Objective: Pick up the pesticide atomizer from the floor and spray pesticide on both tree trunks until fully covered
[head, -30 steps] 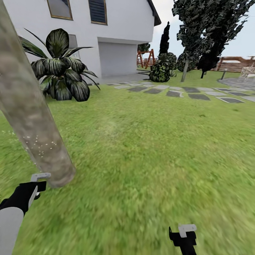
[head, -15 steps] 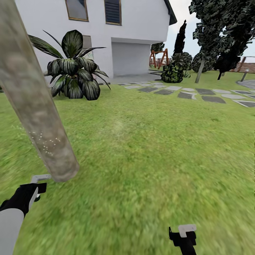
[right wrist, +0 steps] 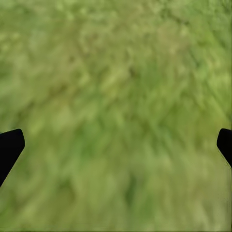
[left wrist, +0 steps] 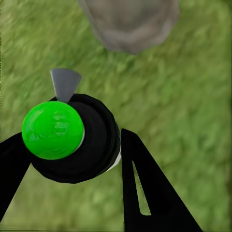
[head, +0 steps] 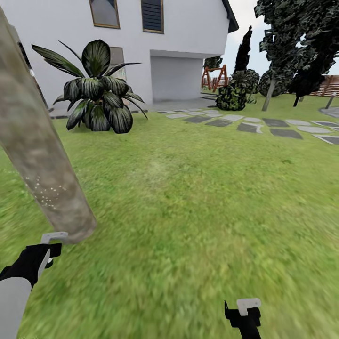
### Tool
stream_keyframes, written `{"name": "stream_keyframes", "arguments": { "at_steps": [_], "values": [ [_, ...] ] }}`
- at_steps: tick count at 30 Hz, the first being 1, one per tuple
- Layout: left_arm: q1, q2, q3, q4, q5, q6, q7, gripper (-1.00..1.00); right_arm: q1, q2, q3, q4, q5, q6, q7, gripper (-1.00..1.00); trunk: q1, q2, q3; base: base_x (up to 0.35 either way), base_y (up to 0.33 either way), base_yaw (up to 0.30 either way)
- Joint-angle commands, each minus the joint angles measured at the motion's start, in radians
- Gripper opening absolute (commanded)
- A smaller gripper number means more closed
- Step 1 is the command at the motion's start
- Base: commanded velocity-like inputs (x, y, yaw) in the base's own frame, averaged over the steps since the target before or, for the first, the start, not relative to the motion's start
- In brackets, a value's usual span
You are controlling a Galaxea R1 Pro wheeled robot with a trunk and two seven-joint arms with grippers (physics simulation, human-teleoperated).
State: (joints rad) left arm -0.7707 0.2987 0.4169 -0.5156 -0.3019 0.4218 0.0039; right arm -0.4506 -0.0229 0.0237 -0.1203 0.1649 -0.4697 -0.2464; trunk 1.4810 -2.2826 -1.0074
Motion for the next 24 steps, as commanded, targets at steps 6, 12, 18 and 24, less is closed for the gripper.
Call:
{"name": "stream_keyframes", "arguments": {
  "at_steps": [6,12,18,24],
  "values": [
    [-0.001,-0.003,0.002,-0.001,-0.002,0.004,0.001,-1.0,0.0,0.0,0.002,0.001,0.01,0.0,-0.009,1.0,0.0,0.0,-0.001,0.197,-0.23,0.271],
    [-0.001,-0.003,0.003,-0.001,-0.002,0.003,0.001,-1.0,0.0,0.0,0.001,0.001,0.01,0.0,-0.008,1.0,0.0,0.0,-0.001,0.226,-0.207,0.169],
    [-0.001,-0.003,0.002,-0.001,-0.002,0.003,0.001,-1.0,0.0,0.0,0.001,0.001,0.01,0.0,-0.008,1.0,0.0,0.0,-0.001,0.231,-0.202,0.004],
    [-0.001,-0.003,0.002,-0.001,-0.002,0.003,0.001,-1.0,0.0,0.0,0.002,0.001,0.01,0.0,-0.008,1.0,0.0,0.0,-0.001,0.23,-0.202,0.0]
  ]
}}
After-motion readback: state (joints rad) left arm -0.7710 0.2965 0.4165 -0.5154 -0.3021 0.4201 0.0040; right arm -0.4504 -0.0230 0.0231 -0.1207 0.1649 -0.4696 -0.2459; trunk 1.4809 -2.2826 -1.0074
